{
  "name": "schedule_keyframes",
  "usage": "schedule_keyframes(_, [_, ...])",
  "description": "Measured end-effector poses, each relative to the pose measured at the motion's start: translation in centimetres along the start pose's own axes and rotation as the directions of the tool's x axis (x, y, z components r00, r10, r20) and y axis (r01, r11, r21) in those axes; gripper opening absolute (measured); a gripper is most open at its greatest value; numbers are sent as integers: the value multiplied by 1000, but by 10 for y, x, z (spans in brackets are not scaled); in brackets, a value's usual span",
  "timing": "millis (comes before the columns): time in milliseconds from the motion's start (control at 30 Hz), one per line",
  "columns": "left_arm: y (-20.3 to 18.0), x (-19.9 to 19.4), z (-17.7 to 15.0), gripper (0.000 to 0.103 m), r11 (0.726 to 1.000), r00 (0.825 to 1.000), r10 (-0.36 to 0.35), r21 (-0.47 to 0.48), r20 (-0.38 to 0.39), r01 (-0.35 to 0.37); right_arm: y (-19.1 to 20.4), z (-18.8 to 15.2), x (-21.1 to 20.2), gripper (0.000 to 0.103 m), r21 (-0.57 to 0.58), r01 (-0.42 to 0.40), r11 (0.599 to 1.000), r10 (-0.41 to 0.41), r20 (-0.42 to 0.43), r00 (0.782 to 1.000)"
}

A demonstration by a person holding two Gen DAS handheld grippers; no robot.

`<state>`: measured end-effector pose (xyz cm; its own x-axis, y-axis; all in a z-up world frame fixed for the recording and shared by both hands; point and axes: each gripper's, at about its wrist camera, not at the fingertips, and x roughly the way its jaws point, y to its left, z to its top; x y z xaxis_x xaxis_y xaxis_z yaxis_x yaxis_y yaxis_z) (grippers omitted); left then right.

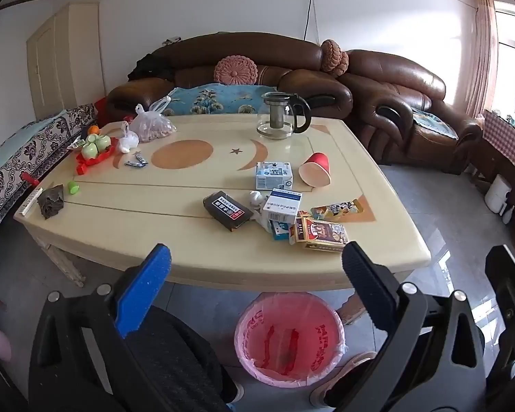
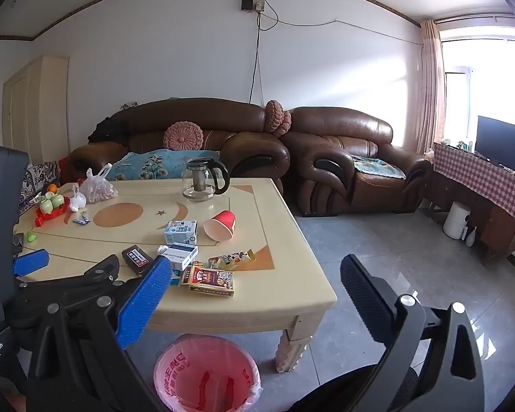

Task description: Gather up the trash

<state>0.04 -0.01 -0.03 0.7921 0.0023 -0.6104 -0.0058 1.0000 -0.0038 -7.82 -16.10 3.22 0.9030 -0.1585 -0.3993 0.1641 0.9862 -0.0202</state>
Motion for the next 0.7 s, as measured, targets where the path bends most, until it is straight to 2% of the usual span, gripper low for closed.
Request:
schedule_keyframes(267, [4,-3,2,98,1000,1000,-19,4,8,19,2,1,1,97,1,-6,1000,6,-2,1000])
schedule_keyframes(300, [2,-1,-4,98,1000,1000,13,7,1,-13,2,1,1,97,1,-7,1000,7,-1,1000])
schedule_keyframes(700, [-1,-1,-4,98,1000,1000,22,22,12,-22,2,0,1,97,2,-9,1000,9,-5,1000])
